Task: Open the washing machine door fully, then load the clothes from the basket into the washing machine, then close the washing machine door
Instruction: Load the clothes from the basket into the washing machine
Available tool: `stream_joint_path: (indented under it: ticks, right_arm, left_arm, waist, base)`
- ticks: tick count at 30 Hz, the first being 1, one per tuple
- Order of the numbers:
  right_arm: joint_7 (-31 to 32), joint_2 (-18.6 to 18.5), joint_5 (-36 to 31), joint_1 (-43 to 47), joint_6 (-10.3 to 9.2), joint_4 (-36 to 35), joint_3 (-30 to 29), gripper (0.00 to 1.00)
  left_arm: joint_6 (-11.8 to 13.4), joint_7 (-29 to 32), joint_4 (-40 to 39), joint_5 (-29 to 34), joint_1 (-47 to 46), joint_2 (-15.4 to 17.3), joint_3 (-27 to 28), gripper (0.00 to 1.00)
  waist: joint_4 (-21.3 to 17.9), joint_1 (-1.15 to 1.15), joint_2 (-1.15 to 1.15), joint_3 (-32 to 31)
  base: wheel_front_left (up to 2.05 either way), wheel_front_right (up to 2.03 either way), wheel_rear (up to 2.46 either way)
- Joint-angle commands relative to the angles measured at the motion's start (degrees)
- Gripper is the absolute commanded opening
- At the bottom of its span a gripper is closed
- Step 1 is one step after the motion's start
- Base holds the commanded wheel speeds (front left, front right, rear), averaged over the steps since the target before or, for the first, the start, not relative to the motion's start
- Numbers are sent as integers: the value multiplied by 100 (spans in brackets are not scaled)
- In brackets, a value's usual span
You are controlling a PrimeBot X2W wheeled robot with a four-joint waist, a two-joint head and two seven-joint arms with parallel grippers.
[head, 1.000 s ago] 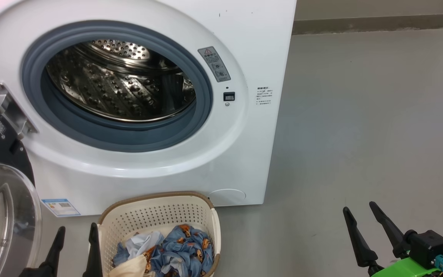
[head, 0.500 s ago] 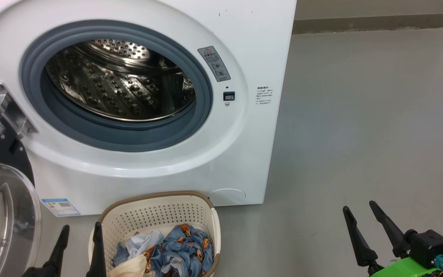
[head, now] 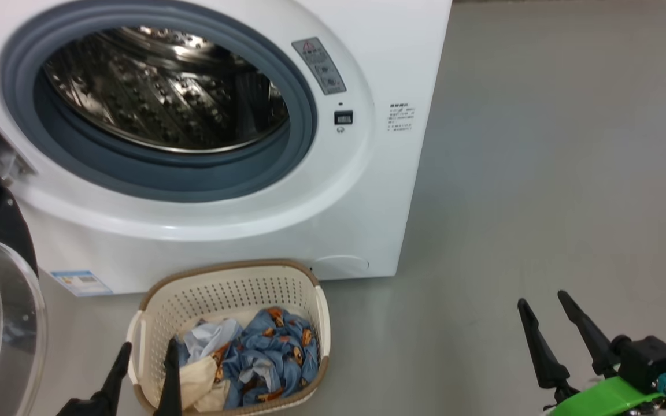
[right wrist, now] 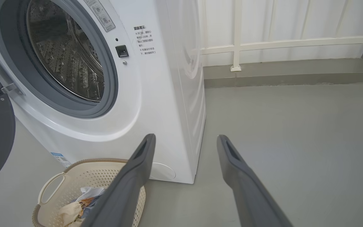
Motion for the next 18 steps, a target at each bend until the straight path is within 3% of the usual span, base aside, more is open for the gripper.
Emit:
stream_joint_path:
  ticks: [1, 18]
  right_arm:
    - [-68, -77, 29, -223, 9, -160, 108, 100]
    - [-68, -93, 50, -810, 9, -240, 167, 100]
  left_arm:
    - [7, -32, -32, -52, -268, 58, 134, 100]
    - [-119, -32, 1222, -205, -1407, 58, 52, 100]
  waist:
    - [-6, 0, 0, 229]
    - [-288, 0, 0, 1886]
  base:
    - [0, 0, 0]
    - [0, 0, 0]
